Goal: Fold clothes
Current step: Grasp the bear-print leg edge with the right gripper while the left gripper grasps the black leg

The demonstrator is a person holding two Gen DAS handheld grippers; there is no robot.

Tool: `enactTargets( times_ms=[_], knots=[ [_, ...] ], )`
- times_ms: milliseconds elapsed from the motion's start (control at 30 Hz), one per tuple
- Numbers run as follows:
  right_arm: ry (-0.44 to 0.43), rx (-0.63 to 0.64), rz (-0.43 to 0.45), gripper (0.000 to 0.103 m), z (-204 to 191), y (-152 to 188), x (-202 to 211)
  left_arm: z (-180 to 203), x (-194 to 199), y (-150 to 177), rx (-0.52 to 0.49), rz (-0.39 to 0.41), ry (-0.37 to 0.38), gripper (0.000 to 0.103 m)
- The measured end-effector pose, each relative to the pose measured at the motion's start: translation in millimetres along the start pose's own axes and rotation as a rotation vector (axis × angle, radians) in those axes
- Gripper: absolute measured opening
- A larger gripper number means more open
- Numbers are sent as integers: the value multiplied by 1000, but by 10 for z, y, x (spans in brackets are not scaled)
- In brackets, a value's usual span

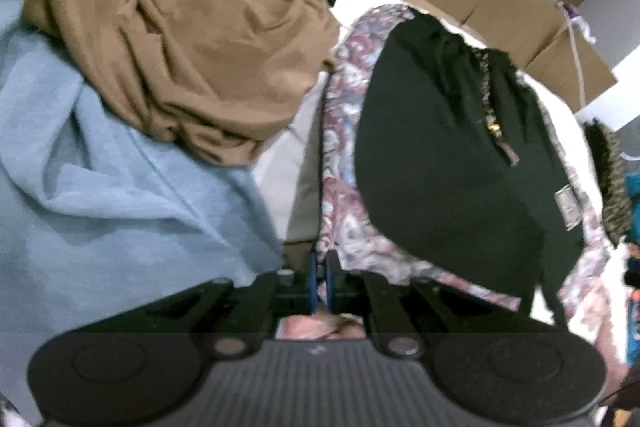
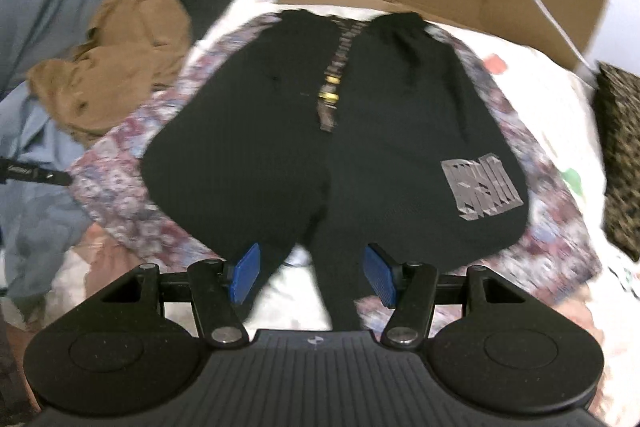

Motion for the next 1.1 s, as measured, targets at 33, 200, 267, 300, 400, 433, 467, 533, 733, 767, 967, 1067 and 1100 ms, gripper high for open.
enactTargets(
  times_ms=[33, 200, 267, 300, 400, 433, 467, 533, 733, 767, 967, 1067, 1100],
  knots=[
    [-16, 12, 5, 64, -89, -26, -26, 43, -2, -14, 4, 1, 21, 5],
    [-102, 57, 31, 64, -521, -126, -164, 305, 25, -79, -3, 7, 117, 5],
    [-120, 94, 36, 64, -657, -154, -195, 399, -11, -97, -6, 5, 142, 5],
    [-126, 116, 36, 64, -721, -167, -204, 435, -33, -105, -6, 2, 153, 5],
    [-160, 125, 36, 64, -825, -218, -213, 531, -83, -112, -7, 0, 185, 5],
    [-173, 125, 34, 64, -852, -235, -226, 559, -90, -114, -5, 0, 196, 5],
    [-181, 136, 40, 64, -904, -259, -250, 580, -104, -121, 0, -1, 208, 5],
    [-200, 156, 54, 64, -1014, -298, -306, 617, -129, -131, 10, -3, 230, 5],
    [-254, 193, 78, 63, -1367, -344, -546, 722, -187, -198, 56, -26, 321, 5],
    [-260, 197, 80, 63, -1416, -347, -580, 743, -199, -211, 62, -31, 339, 5],
    [-289, 211, 95, 63, -1688, -372, -782, 841, -229, -287, 89, -54, 433, 5],
    [-281, 188, 103, 62, -1759, -421, -920, 878, -274, -314, 126, -82, 489, 5],
    [-277, 180, 116, 62, -1780, -438, -953, 887, -288, -321, 128, -90, 495, 5]
  ],
)
Point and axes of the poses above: each gripper's, at about its wrist camera, not at the fingertips, and x roughly against the way its jaws point, z to its right, y to its underside, the point moved 5 cm from there along -x, roughly the way its jaws point, and after that the axes turned 1 degree about -x, right-handed, at the moved point
